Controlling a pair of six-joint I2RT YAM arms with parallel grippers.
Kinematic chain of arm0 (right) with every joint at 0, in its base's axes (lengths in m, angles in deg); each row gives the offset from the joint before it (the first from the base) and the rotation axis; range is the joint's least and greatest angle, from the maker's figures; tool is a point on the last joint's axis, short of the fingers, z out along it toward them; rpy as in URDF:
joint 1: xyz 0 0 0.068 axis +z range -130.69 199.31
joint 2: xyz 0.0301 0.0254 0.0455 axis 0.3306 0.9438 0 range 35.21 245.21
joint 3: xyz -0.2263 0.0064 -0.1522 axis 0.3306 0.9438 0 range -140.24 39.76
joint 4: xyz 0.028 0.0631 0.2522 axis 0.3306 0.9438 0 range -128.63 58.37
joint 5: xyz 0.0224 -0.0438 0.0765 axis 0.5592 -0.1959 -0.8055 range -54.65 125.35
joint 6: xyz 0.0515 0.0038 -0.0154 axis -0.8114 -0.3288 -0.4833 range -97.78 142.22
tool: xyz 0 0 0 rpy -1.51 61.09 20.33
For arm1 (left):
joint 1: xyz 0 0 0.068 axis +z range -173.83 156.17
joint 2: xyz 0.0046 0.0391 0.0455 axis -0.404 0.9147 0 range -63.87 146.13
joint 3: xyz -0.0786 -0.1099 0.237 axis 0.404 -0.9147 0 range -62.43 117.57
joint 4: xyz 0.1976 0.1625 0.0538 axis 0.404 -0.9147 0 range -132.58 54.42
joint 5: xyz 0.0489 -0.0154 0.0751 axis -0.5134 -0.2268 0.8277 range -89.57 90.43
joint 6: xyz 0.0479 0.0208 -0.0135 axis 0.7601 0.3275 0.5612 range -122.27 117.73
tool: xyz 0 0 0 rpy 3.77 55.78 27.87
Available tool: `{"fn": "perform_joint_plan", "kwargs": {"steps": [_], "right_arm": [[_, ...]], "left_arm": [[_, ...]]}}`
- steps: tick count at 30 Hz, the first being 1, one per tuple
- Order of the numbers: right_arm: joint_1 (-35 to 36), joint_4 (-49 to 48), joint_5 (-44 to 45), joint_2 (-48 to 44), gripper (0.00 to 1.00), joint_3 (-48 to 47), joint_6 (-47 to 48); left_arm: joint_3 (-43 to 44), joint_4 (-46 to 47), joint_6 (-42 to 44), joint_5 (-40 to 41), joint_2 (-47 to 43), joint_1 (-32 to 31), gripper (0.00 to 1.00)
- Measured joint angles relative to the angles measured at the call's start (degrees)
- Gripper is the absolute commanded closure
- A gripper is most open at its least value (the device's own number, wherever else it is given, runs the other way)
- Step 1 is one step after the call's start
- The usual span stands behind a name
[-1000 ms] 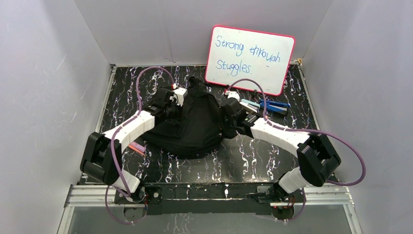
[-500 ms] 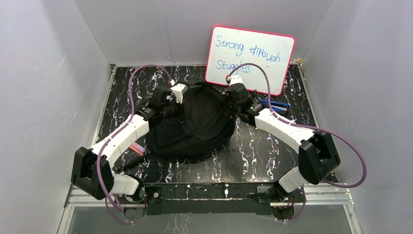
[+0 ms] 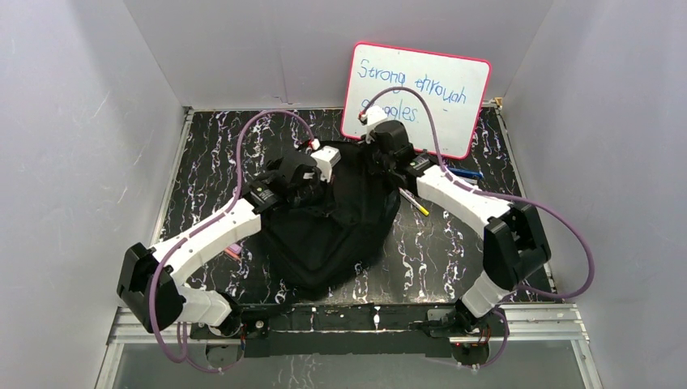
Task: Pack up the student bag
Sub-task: Zip the student bag at the center of the board.
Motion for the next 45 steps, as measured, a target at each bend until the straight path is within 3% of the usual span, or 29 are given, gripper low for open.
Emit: {"fn": "perform_joint_plan", "kwargs": {"steps": [8, 11, 14, 17, 19, 24, 29, 36, 45], "right_arm": [[0.04, 0.48, -10.71, 8.92, 1.00, -10.73, 5.29], [-0.07, 0.42, -14.10, 10.82, 0.93, -11.67, 5.66], [-0.28, 0.44, -15.98, 11.37, 0.72, -11.67, 5.77], [-0.50, -0.96, -17.11, 11.37, 0.56, -11.67, 5.57], [-0.76, -2.19, -17.40, 11.32, 0.50, -11.67, 5.38], [-0.81, -3.48, -16.87, 9.64, 0.46, -11.45, 4.28], [-0.66, -3.98, -11.26, 3.17, 0.42, -8.20, 1.25], [-2.82, 1.75, -2.54, -8.61, 0.40, -1.60, -11.74], [-4.02, 8.72, -3.50, -14.23, 0.34, 5.27, -33.88]], "left_arm": [[-1.99, 3.76, -5.73, 1.38, -0.83, -3.65, 1.00], [-4.22, 5.03, -6.67, 2.71, -2.05, -4.02, 0.79], [-5.99, 4.94, -7.10, 4.15, -3.78, -4.48, 0.58], [-6.60, 4.07, -6.67, 6.60, -6.69, -5.03, 0.42], [-6.60, 3.63, -5.70, 9.14, -9.18, -5.27, 0.36], [-5.57, 3.43, -0.26, 16.79, -13.03, -4.72, 0.33], [-1.20, 5.03, 8.63, 16.39, -7.80, -0.28, 0.34], [8.17, 8.83, 20.52, 2.73, 8.02, 11.61, 0.34], [22.60, 10.12, 37.90, -18.16, 28.41, 15.67, 0.35]]}}
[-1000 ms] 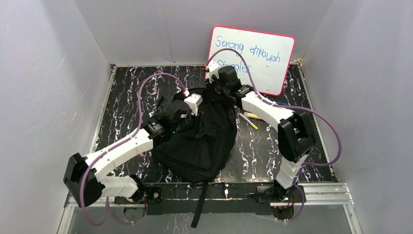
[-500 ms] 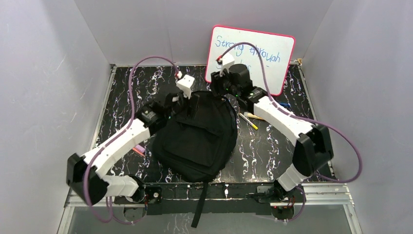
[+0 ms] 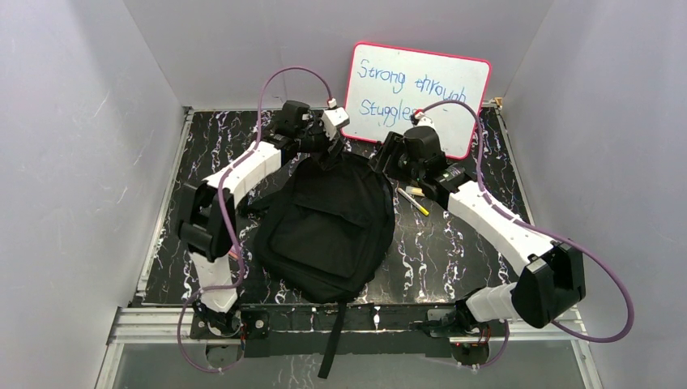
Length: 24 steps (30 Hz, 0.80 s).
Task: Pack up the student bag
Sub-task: Zip the student bag at the center of the board.
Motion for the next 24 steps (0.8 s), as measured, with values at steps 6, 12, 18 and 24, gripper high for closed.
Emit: {"fn": "perform_joint_plan", "kwargs": {"steps": [6, 12, 18, 24], "right_arm": [[0.04, 0.37, -1.25, 1.31, 0.34, 0.09, -13.55], [0.04, 0.39, -1.25, 7.50, 0.34, 0.04, -22.12], [0.02, 0.85, -0.81, 14.75, 0.39, -0.98, -26.38], [0.02, 1.07, -0.57, 19.74, 0.40, -3.87, -27.58]], "left_arm": [[6.82, -0.63, 6.73, -10.43, 7.80, 3.67, 0.35], [11.26, -0.50, 9.22, -17.97, 10.27, 5.95, 0.35], [11.85, -0.48, 11.52, -23.96, 11.93, 6.29, 0.35], [11.30, 0.42, 12.13, -23.78, 12.96, 6.25, 0.35]]}}
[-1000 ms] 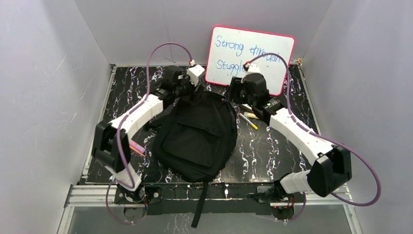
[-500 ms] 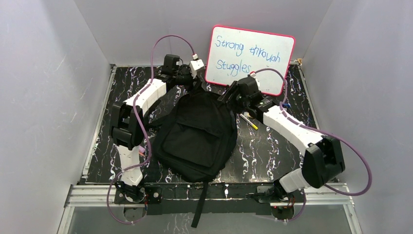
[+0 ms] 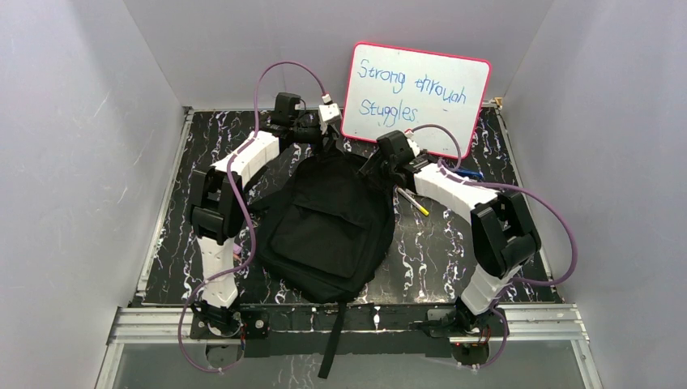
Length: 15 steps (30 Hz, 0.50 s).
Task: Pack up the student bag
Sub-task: Zip the student bag at the center of the board.
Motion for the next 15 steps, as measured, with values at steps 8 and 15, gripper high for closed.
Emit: {"fn": "perform_joint_plan", "kwargs": {"steps": [8, 15], "right_arm": [[0.00, 1.03, 2.36, 3.06, 0.42, -3.80, -0.42], [0.00, 1.18, 3.98, 5.86, 0.52, -5.64, -0.61]], "left_arm": [[-0.74, 2.36, 0.13, 0.81, 0.35, 0.00, 0.35], [-1.11, 2.99, 0.44, 0.79, 1.77, 0.00, 0.35]]}}
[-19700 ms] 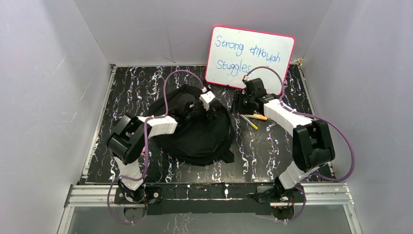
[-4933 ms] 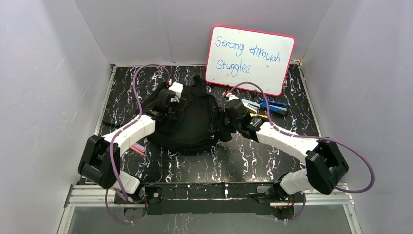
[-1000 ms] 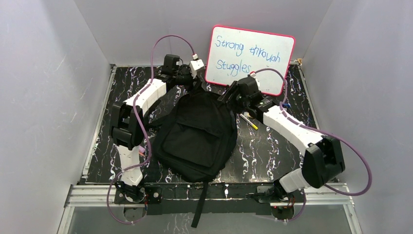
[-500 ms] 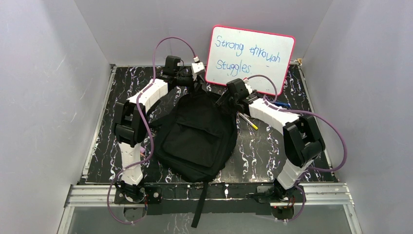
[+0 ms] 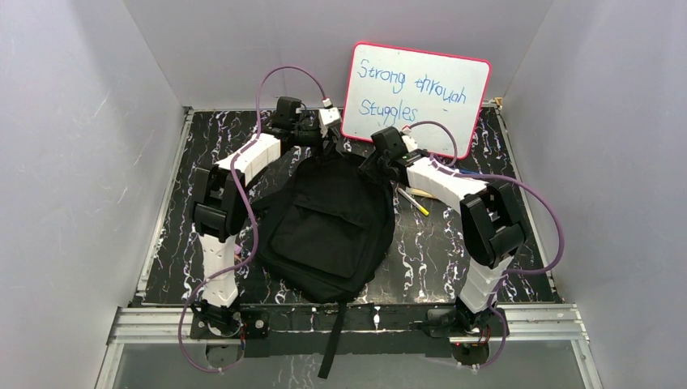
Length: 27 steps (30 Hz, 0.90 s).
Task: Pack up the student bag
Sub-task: Zip the student bag at the center of the board.
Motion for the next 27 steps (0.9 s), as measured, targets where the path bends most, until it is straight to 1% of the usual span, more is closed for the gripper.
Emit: {"fn": "perform_joint_plan", "kwargs": {"steps": [2, 4, 5, 9, 14, 19, 23, 27], "right_arm": [[0.00, 0.13, 0.37, 0.46, 0.55, -0.02, -0.11], [0.00, 0.15, 0.96, 0.85, 0.55, -0.07, -0.17], [0.00, 0.17, 1.25, 1.03, 0.56, -0.07, -0.17], [0.00, 0.20, 2.32, 2.01, 0.64, -0.37, -0.15], [0.00, 0.22, 3.08, 3.61, 0.79, -0.83, -0.15], [0.00, 0.17, 3.45, 3.78, 1.00, -0.83, 0.13], [0.00, -0.92, 3.78, 3.65, 1.00, -0.42, 1.18], [0.00, -2.99, 3.76, 2.29, 1.00, 2.08, 3.58]], "left_arm": [[-0.42, -0.02, 0.11, 0.02, 0.04, 0.00, 0.35], [-0.59, -0.02, 0.20, 0.02, 0.04, 0.00, 0.35], [-0.59, -0.02, 0.22, 0.02, 0.04, 0.00, 0.35], [-0.61, 0.09, 0.26, 0.00, 0.04, 0.00, 0.35], [-0.70, 0.15, 0.55, 0.00, 0.04, -0.09, 0.35], [-0.70, 0.17, 0.87, 0.00, 0.04, -0.11, 0.34], [-0.70, 0.00, 1.31, -1.03, 0.04, -0.11, 0.33], [0.31, -1.81, 2.08, -3.39, 0.52, -0.17, 0.32]]}}
